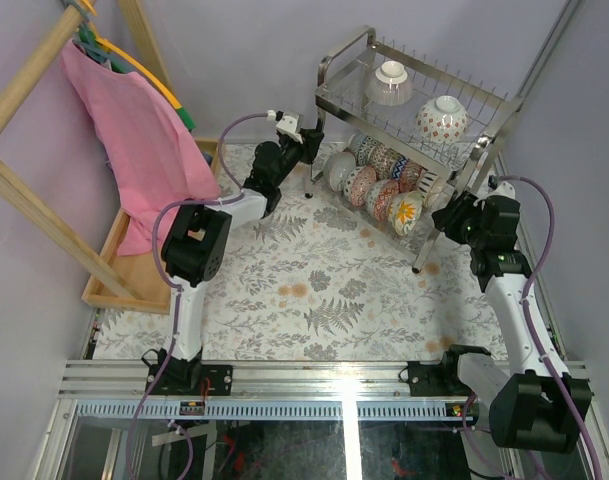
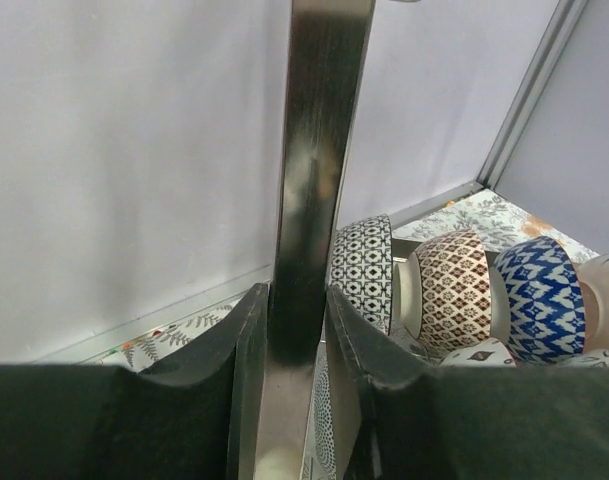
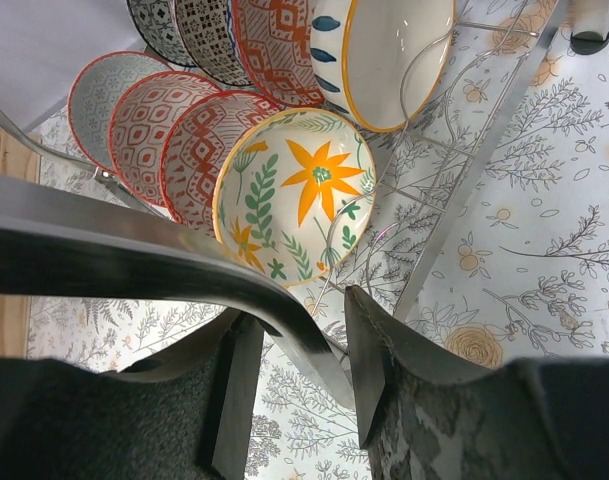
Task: Load the bowls into the dish rack
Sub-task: Adjust the dish rack at the center of the board.
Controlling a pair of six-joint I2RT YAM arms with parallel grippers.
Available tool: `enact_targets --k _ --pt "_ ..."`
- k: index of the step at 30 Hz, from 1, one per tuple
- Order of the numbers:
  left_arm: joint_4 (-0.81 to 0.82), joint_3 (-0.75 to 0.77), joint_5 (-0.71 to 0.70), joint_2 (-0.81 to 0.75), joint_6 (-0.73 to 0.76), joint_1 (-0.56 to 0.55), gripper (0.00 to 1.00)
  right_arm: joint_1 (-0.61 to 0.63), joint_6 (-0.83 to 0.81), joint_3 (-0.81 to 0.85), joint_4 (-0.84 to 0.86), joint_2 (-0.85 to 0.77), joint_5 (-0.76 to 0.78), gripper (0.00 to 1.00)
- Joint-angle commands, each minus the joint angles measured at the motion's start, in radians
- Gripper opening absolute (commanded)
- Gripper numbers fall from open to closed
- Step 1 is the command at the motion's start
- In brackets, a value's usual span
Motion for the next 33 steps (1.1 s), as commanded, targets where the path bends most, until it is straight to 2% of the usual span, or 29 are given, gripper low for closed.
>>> enact_targets --k 1,4,5,11,23,27,33 --pt "-0.003 -0.075 0.008 0.046 -0.001 -0.072 0.19 -0.015 -0.023 -0.016 0.009 0.008 0.043 0.44" --pt "0.005 -0.1 -0.004 0.047 0.0 -0.079 0.01 -0.015 -0.022 -0.014 0.01 0.008 0.041 0.44" --pt "0.014 -0.113 -0.007 0.041 -0.002 -0.079 0.0 -0.016 -0.024 -0.012 0.009 0.009 0.043 0.44" --pt "0.087 -0.286 -0.055 -0.096 -0.006 -0.079 0.0 -0.015 -0.027 0.006 0.008 0.022 0.041 0.44" --pt "0.256 -0.812 -0.192 -0.501 -0.061 -0.104 0.0 -0.012 0.015 0.061 0.103 0.174 -0.084 0.51" --pt "0.237 -0.935 -0.256 -0.648 -0.073 -0.144 0.0 0.006 0.017 0.101 0.119 0.238 -0.11 0.53" --pt "0.118 -0.97 -0.314 -0.769 -0.053 -0.159 0.0 0.02 0.012 0.141 0.092 0.269 -0.112 0.54"
